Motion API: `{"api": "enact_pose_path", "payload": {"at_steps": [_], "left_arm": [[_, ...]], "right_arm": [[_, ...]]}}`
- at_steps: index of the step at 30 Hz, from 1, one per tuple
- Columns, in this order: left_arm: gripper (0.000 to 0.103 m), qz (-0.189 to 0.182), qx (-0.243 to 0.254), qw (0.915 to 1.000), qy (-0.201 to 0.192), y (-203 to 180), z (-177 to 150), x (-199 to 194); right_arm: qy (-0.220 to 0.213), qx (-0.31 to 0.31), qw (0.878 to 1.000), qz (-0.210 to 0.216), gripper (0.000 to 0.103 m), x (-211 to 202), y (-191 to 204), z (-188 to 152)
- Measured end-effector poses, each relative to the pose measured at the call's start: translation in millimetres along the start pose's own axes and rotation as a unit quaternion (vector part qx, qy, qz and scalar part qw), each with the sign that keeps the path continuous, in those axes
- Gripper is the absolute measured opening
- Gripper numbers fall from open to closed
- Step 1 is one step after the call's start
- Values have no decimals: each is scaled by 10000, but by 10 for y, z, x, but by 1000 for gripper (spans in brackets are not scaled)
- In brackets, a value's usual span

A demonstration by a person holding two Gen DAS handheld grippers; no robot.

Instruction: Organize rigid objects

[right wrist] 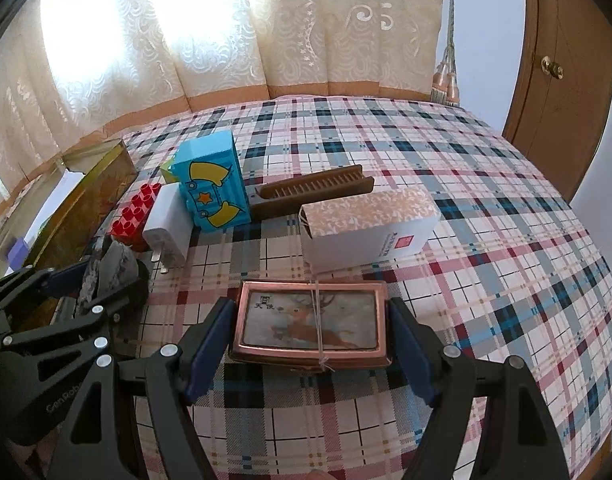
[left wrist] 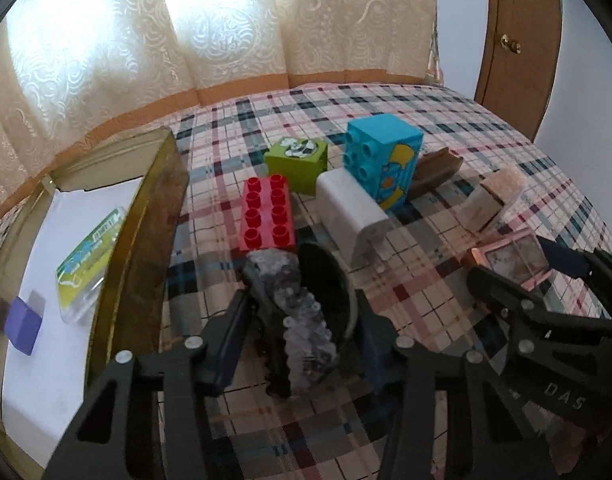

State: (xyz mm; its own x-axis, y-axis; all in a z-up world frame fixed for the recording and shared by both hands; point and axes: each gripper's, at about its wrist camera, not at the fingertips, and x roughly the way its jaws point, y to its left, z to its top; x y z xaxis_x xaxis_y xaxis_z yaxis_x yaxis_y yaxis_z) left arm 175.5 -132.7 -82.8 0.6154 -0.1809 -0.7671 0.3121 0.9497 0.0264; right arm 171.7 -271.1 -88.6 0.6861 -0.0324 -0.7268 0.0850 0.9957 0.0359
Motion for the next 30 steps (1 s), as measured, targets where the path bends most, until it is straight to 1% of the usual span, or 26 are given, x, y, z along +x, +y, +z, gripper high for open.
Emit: {"api": "enact_pose_path", "payload": {"at_steps": [5,6,7,10,18,21,30], "left_arm": [[49,7,-87,9999,-143,38,-16,-50],[44,37,-87,9998,-198,38,-19,-71],[44,54,-78,9996,-254,34,-24,-94],[44,149,-139,9988,-446,59,-29,-162],[44,133,-134,9976,-661,71,-31,-246],[44,176,-179,9963,-828,88,-45,-307],[44,469,-220,9901,-1304,87,-98,-491]], "right_arm": [[-136,-22,9999,-48,78,-56,7,-9],[-182,-29,9998,-39,78,-75,8,-11],[-217,-36,9997,-46,78,-93,11,-13],[-344,-91,9994,-49,78,-144,31,-13],[-768,-205,9968,-114,78,-300,82,-26],[-946,-234,9951,-146,78,-364,100,-36],[-1317,-197,9910,-105,78,-485,105,-65]]}}
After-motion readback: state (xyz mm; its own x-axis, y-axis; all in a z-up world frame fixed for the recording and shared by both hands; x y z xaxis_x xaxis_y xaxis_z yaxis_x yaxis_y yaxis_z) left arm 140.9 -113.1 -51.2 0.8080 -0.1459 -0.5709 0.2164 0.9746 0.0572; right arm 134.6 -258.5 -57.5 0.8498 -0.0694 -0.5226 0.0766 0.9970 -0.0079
